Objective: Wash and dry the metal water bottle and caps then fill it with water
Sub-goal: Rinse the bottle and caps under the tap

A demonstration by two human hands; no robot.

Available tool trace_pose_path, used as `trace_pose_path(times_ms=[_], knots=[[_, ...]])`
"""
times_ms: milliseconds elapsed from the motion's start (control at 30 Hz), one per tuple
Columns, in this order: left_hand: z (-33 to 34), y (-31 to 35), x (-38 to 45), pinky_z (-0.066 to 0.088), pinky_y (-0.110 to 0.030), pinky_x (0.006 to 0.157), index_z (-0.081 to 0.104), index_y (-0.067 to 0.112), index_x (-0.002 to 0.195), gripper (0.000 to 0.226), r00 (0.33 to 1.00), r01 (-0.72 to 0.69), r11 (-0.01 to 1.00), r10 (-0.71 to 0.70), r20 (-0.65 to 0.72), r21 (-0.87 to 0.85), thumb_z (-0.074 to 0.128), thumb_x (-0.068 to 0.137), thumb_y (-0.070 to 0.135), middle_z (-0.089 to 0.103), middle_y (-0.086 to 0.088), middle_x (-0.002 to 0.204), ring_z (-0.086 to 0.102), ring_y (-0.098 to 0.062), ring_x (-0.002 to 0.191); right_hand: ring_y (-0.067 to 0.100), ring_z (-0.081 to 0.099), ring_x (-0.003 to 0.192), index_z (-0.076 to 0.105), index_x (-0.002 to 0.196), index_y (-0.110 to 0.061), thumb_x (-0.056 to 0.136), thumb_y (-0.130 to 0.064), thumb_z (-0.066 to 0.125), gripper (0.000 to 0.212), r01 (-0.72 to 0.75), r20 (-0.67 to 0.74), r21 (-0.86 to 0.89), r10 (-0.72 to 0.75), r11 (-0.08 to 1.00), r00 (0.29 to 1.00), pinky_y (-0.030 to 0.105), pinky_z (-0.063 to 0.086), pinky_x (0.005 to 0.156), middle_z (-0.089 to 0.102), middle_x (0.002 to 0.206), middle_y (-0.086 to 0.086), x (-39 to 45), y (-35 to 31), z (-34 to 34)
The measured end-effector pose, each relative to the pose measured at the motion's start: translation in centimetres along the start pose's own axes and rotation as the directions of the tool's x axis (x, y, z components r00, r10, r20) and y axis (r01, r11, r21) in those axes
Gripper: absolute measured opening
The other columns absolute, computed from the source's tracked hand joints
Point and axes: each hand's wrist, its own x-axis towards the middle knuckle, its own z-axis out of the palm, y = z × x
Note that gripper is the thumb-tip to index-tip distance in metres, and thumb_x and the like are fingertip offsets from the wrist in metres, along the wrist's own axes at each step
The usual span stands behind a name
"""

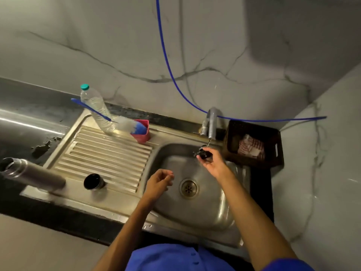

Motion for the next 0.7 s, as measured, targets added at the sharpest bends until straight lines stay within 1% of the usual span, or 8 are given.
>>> trace_pose_path(times_ms=[100,167,200,267,333,467,600,700], knots=[[1.0,-0.1,0.1,0.053,-0.028,0.073,0.072,0.017,0.104,0.007,1.0,0.018,1.0,-0.019,0.014,0.021,0.07,0.097,0.019,0.079,-0.002,0.098,0.073,-0.015,0.082,0.016,0.057,0.056,0.067,0.094,-0.011,0.095,-0.03,0.065,0.019,0.097,-0.026,-0.284,-0.109,0.954,0.994,0.02,0.043,0.036,0.063,0.08,0.012,0.4,-0.5,0.3],[1.4,-0.2,0.2,0.054,-0.028,0.074,0.072,0.017,0.106,0.01,0.999,0.035,0.999,-0.035,0.02,0.038,0.071,0.097,0.021,0.079,-0.001,0.1,0.074,-0.017,0.086,0.014,0.059,0.048,0.068,0.106,-0.014,0.093,-0.041,0.068,0.029,0.196,0.041,-0.601,-0.215,0.775,0.976,0.022,0.044,0.039,0.069,0.085,0.012,1.0,-0.4,0.0],[1.5,-0.3,0.2,0.054,-0.029,0.074,0.072,0.017,0.106,0.01,0.999,0.04,0.998,-0.041,0.021,0.045,0.071,0.097,0.022,0.079,-0.001,0.1,0.075,-0.017,0.087,0.017,0.066,0.056,0.068,0.11,-0.015,0.091,-0.036,0.073,0.029,0.214,0.109,-0.642,-0.189,0.736,0.976,0.026,0.052,0.046,0.072,0.096,0.015,1.2,-0.3,0.0],[1.5,-0.5,0.2,0.054,-0.03,0.075,0.072,0.018,0.106,0.01,0.999,0.053,0.998,-0.053,0.012,0.045,0.07,0.097,0.022,0.079,-0.001,0.101,0.075,-0.019,0.089,0.028,0.073,0.084,0.069,0.111,-0.017,0.083,-0.01,0.08,0.031,0.242,0.218,-0.537,-0.145,0.808,0.965,0.036,0.062,0.066,0.068,0.118,0.02,1.5,-0.4,-0.1],[1.5,-0.6,0.2,0.055,-0.033,0.078,0.073,0.018,0.107,0.011,0.998,0.063,0.997,-0.063,-0.006,0.039,0.07,0.097,0.023,0.079,0.0,0.1,0.075,-0.019,0.089,0.035,0.071,0.102,0.066,0.114,-0.017,0.077,0.011,0.074,0.047,0.272,0.224,-0.349,-0.203,0.897,0.953,0.041,0.062,0.077,0.066,0.123,0.02,1.5,-0.5,-0.2],[1.4,-1.0,0.0,0.056,-0.035,0.081,0.073,0.018,0.107,0.012,0.997,0.079,0.997,-0.078,-0.021,0.017,0.069,0.098,0.025,0.079,-0.001,0.1,0.075,-0.02,0.091,0.042,0.068,0.113,0.06,0.127,-0.005,0.08,0.022,0.06,0.054,0.14,0.289,0.018,-0.139,0.99,0.947,0.051,0.055,0.099,0.066,0.123,0.024,1.0,-0.1,-0.7],[1.5,-1.3,-0.5,0.056,-0.033,0.08,0.073,0.018,0.109,0.013,0.996,0.088,0.996,-0.088,-0.017,0.015,0.067,0.1,0.027,0.079,-0.001,0.1,0.075,-0.02,0.092,0.052,0.064,0.112,0.063,0.109,0.003,0.094,-0.001,0.063,0.016,-0.009,0.249,0.225,-0.048,0.974,0.967,0.049,0.057,0.094,0.062,0.12,0.03,-0.4,-0.2,-0.4],[1.3,-1.3,-0.7,0.056,-0.034,0.08,0.073,0.018,0.108,0.014,0.996,0.089,0.996,-0.089,-0.005,0.012,0.067,0.1,0.028,0.079,-0.002,0.1,0.075,-0.022,0.092,0.04,0.073,0.094,0.06,0.119,-0.001,0.098,-0.033,0.064,0.039,-0.049,0.231,0.142,0.014,0.989,0.973,0.038,0.064,0.074,0.071,0.103,0.027,-0.8,-0.3,-0.1]])
